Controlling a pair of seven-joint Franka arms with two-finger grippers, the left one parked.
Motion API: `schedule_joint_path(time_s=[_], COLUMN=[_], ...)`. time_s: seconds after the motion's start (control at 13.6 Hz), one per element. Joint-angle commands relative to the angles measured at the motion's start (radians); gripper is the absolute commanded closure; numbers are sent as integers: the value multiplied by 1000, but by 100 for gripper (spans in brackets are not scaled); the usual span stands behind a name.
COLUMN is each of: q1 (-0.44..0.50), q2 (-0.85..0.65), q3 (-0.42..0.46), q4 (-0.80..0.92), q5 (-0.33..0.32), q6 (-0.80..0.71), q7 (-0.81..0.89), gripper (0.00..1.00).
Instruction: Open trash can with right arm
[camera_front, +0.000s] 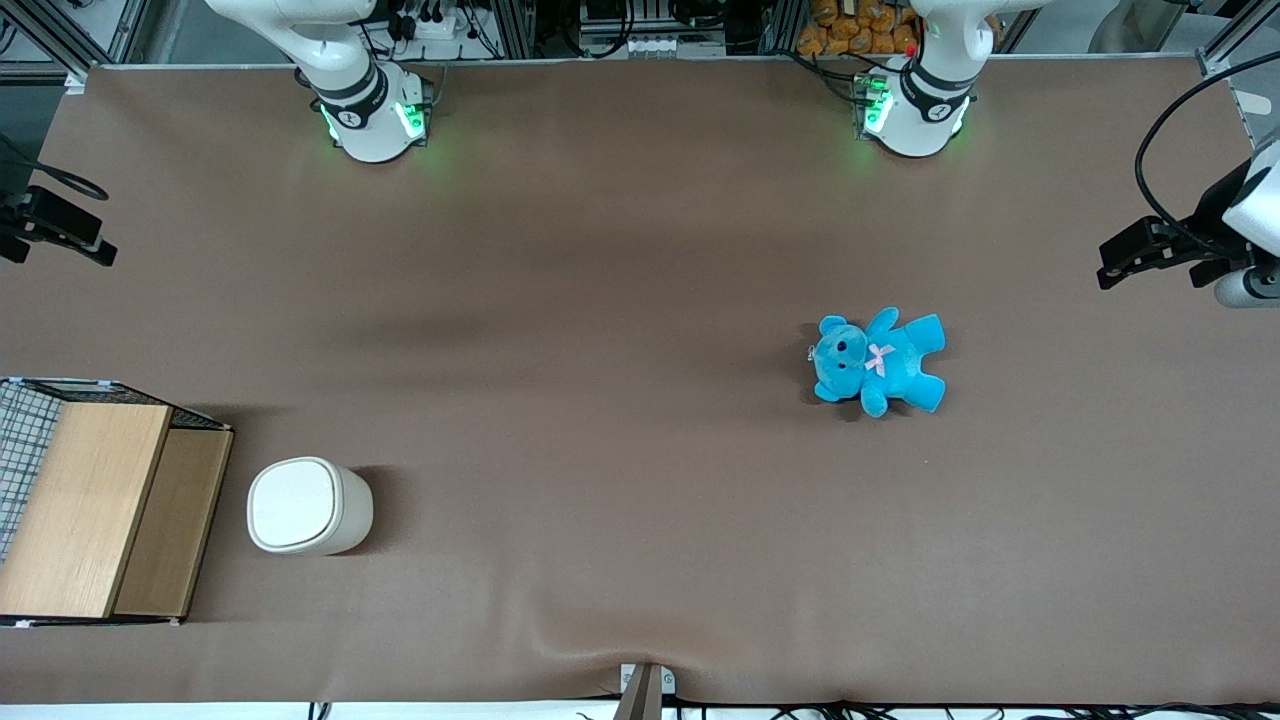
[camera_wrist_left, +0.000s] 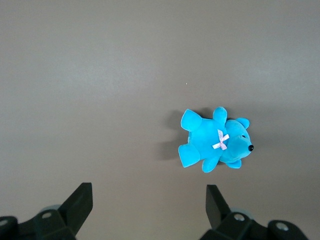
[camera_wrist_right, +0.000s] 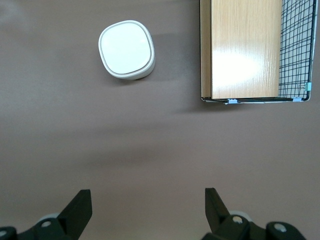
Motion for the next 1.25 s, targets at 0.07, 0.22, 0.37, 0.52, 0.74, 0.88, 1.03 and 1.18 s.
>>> schedule_joint_path(time_s=[0.07, 0.22, 0.37, 0.52, 0.74, 0.88, 1.03, 1.18], q1=[-4, -4, -4, -7, -10, -13, -12, -13], q2=[-13, -10, -1, 6, 7, 9, 9, 10], q3=[8, 6, 6, 6, 6, 6, 5, 5], q4=[-12, -11, -3, 6, 9, 9, 9, 9], q5=[-9, -9, -10, -10, -9, -9, -10, -9], q6=[2, 2, 4, 1, 1, -2, -2, -2], q7=[8, 10, 8, 8, 8, 8, 8, 10], gripper=[0, 0, 0, 0, 0, 0, 0, 0])
